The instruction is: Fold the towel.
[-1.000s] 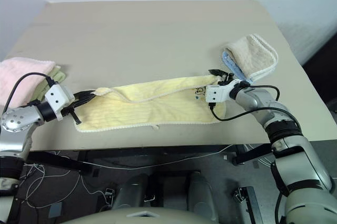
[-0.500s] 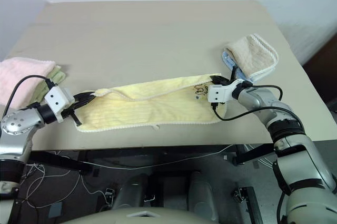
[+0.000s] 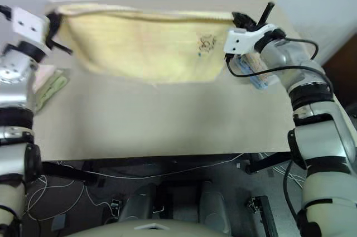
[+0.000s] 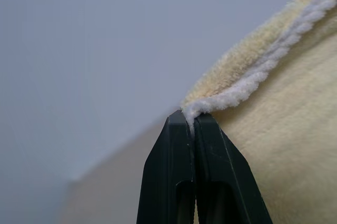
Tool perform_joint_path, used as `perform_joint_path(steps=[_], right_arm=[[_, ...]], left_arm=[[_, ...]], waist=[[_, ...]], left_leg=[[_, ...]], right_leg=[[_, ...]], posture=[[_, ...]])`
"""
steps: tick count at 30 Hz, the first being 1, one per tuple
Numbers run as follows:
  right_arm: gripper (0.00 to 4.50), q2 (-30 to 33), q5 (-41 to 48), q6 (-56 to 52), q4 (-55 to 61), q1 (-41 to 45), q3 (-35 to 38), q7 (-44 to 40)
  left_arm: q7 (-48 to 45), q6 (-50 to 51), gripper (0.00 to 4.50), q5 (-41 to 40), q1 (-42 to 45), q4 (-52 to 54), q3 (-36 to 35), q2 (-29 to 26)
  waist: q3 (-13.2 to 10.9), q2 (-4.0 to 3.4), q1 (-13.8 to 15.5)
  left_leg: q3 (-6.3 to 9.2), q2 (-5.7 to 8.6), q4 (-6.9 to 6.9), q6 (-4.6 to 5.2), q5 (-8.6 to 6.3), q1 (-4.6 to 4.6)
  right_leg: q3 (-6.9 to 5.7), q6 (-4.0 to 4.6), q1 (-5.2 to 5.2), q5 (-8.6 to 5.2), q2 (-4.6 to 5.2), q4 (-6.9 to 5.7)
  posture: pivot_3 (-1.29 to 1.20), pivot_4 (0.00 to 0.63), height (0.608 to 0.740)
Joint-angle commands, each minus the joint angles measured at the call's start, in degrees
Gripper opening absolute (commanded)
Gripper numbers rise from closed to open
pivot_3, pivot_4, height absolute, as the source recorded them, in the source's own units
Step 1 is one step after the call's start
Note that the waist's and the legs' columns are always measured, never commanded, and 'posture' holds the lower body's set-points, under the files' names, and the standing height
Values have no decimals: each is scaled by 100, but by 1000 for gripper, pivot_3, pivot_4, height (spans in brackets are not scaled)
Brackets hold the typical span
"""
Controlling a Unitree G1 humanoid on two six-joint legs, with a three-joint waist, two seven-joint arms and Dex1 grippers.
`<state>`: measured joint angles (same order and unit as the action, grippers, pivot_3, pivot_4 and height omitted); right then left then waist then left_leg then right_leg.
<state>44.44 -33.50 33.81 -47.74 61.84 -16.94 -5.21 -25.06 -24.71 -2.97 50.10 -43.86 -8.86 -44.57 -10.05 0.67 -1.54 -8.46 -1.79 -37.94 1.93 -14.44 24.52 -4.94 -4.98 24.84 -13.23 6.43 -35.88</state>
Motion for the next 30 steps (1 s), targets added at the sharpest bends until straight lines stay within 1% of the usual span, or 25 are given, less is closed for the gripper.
perform_joint_path(steps=[1, 2, 4, 7, 11, 16, 19, 22, 25, 29, 30], right_arm=[[38, 411, 1125, 43, 648, -643, 547, -1103], [38, 463, 1593, -18, 1014, -1002, 631, -1644], [38, 640, 2503, -332, 1845, -1812, 755, -2686], [38, 1014, 3604, -1123, 2967, -2921, 987, -3888], [38, 1504, 4447, -2052, 3945, -3993, 1290, -4883], [38, 2048, 5162, -3035, 4757, -4935, 1837, -5689], [38, 2201, 5318, -3346, 4990, -5159, 2092, -5913], [38, 2039, 5055, -3243, 4863, -4872, 1950, -5879], [38, 1710, 4647, -3102, 4515, -4334, 1668, -5671], [38, 1099, 3821, -2676, 3601, -3418, 1177, -5302], [38, 961, 3636, -2550, 3338, -3223, 1074, -5213]], left_arm=[[-414, 156, 0, -413, -411, 158, -495, -422], [-815, 220, 0, -648, -701, 410, -550, -472], [-1763, 624, 0, -1334, -1565, 1225, -710, -544], [-2680, 1202, 0, -2046, -2898, 2237, -1025, -722], [-3340, 2139, 0, -2529, -4351, 3101, -1375, -994], [-3891, 3092, 0, -2826, -5686, 3767, -1764, -1237], [-3986, 3390, 0, -2938, -6053, 4043, -1994, -1258], [-3935, 3537, 0, -2924, -6096, 4248, -2020, -1199], [-3759, 3530, 0, -2794, -5818, 4233, -1857, -1082], [-3239, 3236, 0, -2266, -4946, 3693, -1431, -857], [-3139, 3128, 0, -2126, -4753, 3533, -1338, -801]], waist=[[1, 1, -40], [2, 0, -55], [2, 0, -68], [-2, -6, -77], [-7, -7, -78], [-4, -10, -48], [-4, -8, -33], [-4, -9, 10], [-3, -10, 42], [-2, -10, 74], [-2, -10, 73]], left_leg=[[-1, 0, 0, 0, 0, -1], [-1, -1, 0, 0, 0, -3], [2, -1, -1, 1, -1, -17], [11, -1, -9, 7, -4, -16], [35, -2, -27, 8, -8, -15], [47, 0, -24, 33, -30, -25], [48, 1, -24, 26, -40, -19], [50, 1, -24, 22, -43, -18], [49, 1, -23, 21, -44, -17], [47, 3, -23, 16, -41, -6], [46, 5, -24, -1, -31, -8]], right_leg=[[0, -1, -1, -1, 0, 0], [-1, -2, -4, -1, -1, 0], [-2, -5, -22, -3, -1, 4], [-2, -6, -23, -3, 4, 1], [-1, -4, -15, -3, 10, -11], [-5, 9, -22, -9, 36, -9], [-6, 27, -15, -18, 40, -8], [-6, 35, -9, -19, 42, -8], [-5, 48, 16, -22, 42, -5], [-6, 53, 24, -20, 41, -8], [-6, 53, 20, -19, 41, -11]], posture=[[0, 150, 740], [0, 150, 740], [0, 150, 740], [0, 150, 740], [0, 150, 740], [0, 150, 740], [0, 150, 740], [0, 150, 740], [0, 150, 740], [0, 150, 740], [0, 150, 740]])
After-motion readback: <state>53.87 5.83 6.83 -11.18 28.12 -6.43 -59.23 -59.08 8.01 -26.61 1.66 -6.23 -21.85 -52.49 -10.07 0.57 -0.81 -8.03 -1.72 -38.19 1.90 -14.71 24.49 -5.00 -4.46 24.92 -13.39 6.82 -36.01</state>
